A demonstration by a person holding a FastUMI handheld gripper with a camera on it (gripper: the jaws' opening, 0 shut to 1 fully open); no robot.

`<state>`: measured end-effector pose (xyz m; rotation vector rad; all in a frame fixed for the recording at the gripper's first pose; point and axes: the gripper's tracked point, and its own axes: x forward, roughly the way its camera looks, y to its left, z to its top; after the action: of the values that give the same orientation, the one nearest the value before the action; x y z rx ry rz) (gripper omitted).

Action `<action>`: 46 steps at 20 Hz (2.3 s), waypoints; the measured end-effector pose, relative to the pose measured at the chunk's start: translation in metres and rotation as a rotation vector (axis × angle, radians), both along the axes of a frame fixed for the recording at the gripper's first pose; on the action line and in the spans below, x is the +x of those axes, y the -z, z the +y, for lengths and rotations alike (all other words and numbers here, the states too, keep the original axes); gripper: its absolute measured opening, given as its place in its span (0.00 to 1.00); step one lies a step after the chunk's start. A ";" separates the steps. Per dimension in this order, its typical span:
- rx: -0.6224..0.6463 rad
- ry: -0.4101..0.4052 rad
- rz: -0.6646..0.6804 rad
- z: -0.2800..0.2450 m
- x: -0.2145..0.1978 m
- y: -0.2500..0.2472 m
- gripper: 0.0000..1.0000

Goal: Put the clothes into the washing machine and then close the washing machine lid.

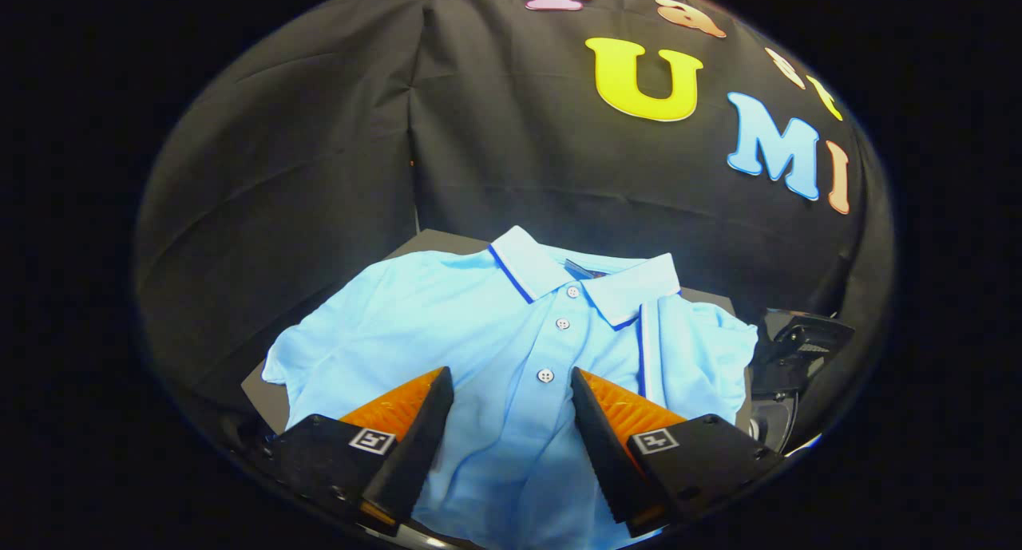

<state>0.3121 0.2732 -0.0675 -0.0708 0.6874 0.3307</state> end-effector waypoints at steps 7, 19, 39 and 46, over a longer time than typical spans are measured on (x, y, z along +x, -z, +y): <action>-0.003 -0.073 0.072 0.003 -0.003 0.001 0.33; 0.080 -0.116 0.001 0.004 -0.002 -0.024 0.02; 0.348 -0.082 -0.348 -0.116 0.006 -0.208 0.02; 0.319 0.017 -0.401 -0.226 -0.005 -0.214 0.02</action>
<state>0.3071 0.0473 0.1466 0.1692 0.2333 0.3924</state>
